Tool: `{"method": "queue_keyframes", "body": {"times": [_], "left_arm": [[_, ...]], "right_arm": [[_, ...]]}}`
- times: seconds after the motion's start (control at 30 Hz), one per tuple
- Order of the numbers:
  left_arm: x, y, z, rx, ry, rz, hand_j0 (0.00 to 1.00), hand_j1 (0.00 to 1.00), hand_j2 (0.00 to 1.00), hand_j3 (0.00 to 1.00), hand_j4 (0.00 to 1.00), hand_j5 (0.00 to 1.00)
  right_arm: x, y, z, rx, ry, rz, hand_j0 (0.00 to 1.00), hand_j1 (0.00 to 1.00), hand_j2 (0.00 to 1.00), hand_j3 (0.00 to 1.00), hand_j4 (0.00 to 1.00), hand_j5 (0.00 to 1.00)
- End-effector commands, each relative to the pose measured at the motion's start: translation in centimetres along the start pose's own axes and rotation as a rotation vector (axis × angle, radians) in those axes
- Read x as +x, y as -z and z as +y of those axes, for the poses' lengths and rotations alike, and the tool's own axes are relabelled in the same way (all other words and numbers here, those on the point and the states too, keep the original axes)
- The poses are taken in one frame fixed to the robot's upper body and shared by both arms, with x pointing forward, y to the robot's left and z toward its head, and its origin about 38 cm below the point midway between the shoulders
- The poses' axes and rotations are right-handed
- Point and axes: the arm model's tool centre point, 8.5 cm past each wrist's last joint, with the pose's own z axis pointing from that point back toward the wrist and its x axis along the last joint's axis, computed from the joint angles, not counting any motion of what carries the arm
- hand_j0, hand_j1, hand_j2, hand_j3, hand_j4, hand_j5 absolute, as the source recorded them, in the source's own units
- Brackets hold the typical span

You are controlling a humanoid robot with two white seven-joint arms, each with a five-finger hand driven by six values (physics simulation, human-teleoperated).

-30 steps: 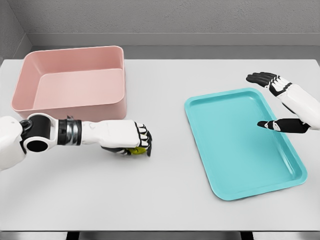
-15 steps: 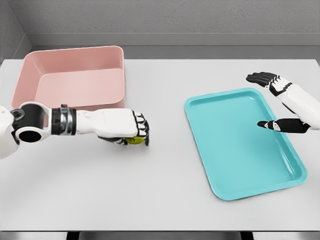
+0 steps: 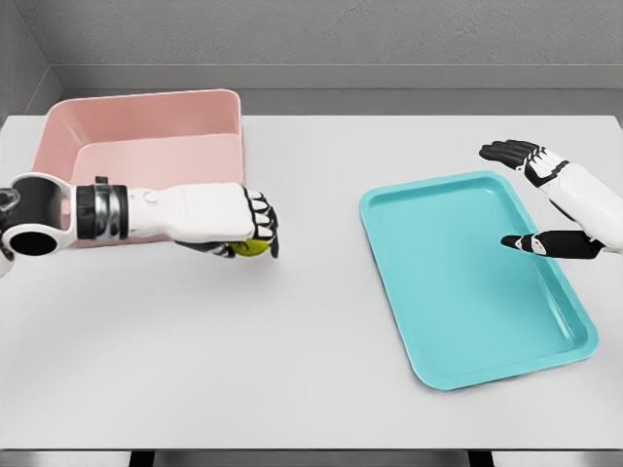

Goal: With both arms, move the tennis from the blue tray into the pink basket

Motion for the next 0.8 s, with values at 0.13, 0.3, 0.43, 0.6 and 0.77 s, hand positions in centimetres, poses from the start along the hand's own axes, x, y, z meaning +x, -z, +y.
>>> {"method": "queue_keyframes", "body": {"times": [0.13,0.3,0.43,0.6,0.77], "left_arm": [[-0.6,-1.0,0.5,0.003,-0.001,0.025,0.61,0.61,0.61,0.61,0.61,0.61],[-1.3,-1.9,1.4,0.011,0.012,0.049,0.61,0.61,0.61,0.61,0.61,0.61],[-2.2,-2.9,2.0,0.014,0.016,0.081,0.62,0.62,0.62,0.62,0.62,0.62],[-5.3,-5.3,3.7,0.049,0.015,0.188,0.62,0.62,0.62,0.62,0.62,0.62],[-12.4,-12.1,4.3,0.108,-0.062,0.466,1.00,1.00,1.00,1.00,1.00,1.00]], "right_arm": [[0.0,0.0,-0.1,-0.006,0.006,-0.002,1.00,1.00,1.00,1.00,1.00,1.00],[0.0,0.0,-0.1,-0.007,0.007,-0.002,1.00,1.00,1.00,1.00,1.00,1.00],[0.0,0.0,-0.1,-0.007,0.007,-0.002,1.00,1.00,1.00,1.00,1.00,1.00],[0.1,0.0,-0.1,-0.006,0.007,-0.004,1.00,1.00,1.00,1.00,1.00,1.00],[0.1,0.0,-0.1,-0.007,0.008,-0.005,1.00,1.00,1.00,1.00,1.00,1.00]]}}
